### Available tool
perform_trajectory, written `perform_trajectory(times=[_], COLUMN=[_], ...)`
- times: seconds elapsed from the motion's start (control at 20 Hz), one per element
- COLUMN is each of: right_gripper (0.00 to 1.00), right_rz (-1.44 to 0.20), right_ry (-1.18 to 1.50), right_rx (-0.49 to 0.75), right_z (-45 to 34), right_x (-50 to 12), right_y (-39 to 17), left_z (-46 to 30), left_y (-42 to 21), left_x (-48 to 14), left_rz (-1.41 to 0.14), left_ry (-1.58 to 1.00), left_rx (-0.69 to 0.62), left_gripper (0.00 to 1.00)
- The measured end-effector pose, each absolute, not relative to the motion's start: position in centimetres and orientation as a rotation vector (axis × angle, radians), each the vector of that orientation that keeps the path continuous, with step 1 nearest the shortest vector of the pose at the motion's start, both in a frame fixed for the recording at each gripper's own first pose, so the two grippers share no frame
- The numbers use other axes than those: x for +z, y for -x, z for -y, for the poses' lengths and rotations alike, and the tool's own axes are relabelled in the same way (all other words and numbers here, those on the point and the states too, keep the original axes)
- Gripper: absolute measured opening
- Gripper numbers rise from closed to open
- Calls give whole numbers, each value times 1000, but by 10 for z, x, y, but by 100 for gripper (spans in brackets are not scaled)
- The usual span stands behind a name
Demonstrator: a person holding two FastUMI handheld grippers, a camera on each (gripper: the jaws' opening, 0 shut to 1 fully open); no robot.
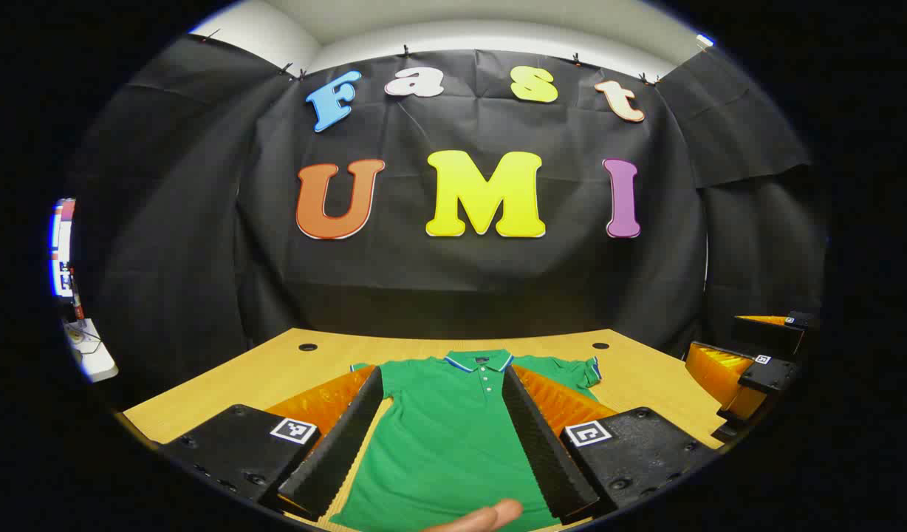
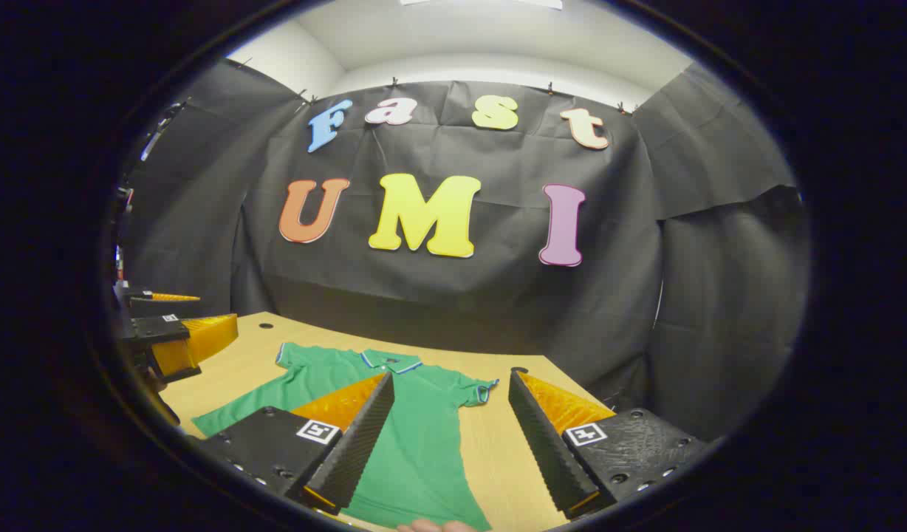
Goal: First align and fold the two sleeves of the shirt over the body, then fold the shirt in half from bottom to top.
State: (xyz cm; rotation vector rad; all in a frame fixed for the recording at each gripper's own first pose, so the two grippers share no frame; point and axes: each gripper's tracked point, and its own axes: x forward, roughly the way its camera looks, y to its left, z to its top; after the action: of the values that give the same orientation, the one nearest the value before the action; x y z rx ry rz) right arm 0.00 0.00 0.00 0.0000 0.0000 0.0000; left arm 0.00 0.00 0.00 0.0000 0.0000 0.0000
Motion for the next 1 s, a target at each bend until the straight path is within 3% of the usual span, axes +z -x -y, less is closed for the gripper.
perform_trajectory(times=[0.5, 1.0], right_gripper=[95, 95], right_rz=[-59, -120], right_ry=[-40, -81], right_rx=[119, 84], right_z=[-47, -26], right_x=[-16, -27], right_y=[-9, -19], left_z=[-26, -29], left_y=[-5, -4], left_x=[-8, -6], left_rz=[-39, -41], left_ry=[7, -19], left_rx=[42, 51], left_gripper=[100, 100])
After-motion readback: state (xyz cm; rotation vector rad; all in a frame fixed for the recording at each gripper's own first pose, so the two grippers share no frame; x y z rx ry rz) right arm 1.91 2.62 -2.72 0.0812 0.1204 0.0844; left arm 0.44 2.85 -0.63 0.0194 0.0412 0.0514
